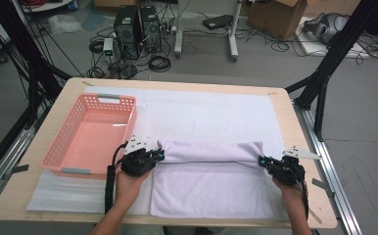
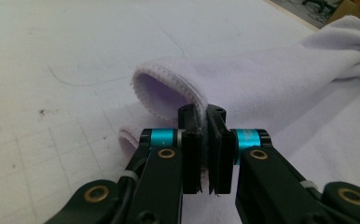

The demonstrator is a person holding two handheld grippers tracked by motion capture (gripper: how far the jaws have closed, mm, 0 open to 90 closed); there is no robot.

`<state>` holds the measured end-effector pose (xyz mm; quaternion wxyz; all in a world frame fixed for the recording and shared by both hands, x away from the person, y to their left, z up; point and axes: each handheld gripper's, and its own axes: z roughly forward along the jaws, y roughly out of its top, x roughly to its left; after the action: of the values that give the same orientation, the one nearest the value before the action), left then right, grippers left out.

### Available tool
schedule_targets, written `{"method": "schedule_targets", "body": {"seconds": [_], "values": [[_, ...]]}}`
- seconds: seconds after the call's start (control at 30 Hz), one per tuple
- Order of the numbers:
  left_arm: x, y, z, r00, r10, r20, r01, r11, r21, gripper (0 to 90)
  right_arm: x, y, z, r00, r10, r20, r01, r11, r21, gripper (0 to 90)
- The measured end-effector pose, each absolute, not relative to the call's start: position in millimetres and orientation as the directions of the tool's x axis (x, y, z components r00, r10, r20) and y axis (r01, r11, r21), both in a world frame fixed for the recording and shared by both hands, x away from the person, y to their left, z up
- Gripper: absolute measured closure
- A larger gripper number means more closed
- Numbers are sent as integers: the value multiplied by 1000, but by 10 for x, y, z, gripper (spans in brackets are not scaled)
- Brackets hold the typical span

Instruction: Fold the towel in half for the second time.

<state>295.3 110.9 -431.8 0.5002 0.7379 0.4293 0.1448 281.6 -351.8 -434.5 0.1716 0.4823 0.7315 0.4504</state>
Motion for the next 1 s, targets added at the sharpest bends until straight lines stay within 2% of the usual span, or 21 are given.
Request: {"method": "schedule_targets", "body": {"seconds": [0.17,0.23,0.27,0.33,0.4,0.53,0.7,0.8,0.87,0.9,0.97,1.0], "values": [[2930,1090,-4386,597,773,-215,507,-156,848,846,2797,-3526,-4399,-471,861,192,561,124,818,843],[2965,1068,-4389,604,766,-221,532,-180,827,815,2805,-3525,-4395,-469,863,188,562,128,817,824],[2991,1057,-4382,594,770,-232,550,-178,816,752,2811,-3518,-4391,-465,866,185,563,128,816,800],[3038,1046,-4343,576,783,-234,557,-166,814,606,2836,-3525,-4386,-450,873,187,569,118,814,688],[3093,1044,-4295,559,802,-213,542,-159,825,510,2862,-3541,-4366,-422,885,199,579,94,810,596],[3232,1046,-4227,540,811,-225,532,-122,838,442,2934,-3580,-4242,-385,902,195,569,66,819,496],[3448,1039,-4246,519,809,-276,568,-84,819,426,3162,-3523,-4100,-372,910,186,593,79,801,455],[3530,1019,-4281,499,821,-277,581,-80,810,434,3339,-3435,-4109,-371,906,202,631,87,771,466],[3558,989,-4332,493,835,-246,593,-115,797,487,3445,-3390,-4156,-368,910,191,653,107,749,516],[3567,982,-4354,495,836,-238,605,-134,785,534,3478,-3369,-4178,-369,909,194,670,116,733,588],[3558,970,-4372,509,828,-234,607,-152,780,704,3500,-3350,-4200,-395,899,187,679,148,719,820],[3541,964,-4364,519,824,-229,599,-159,785,789,3486,-3344,-4194,-408,896,174,669,163,725,865]]}}
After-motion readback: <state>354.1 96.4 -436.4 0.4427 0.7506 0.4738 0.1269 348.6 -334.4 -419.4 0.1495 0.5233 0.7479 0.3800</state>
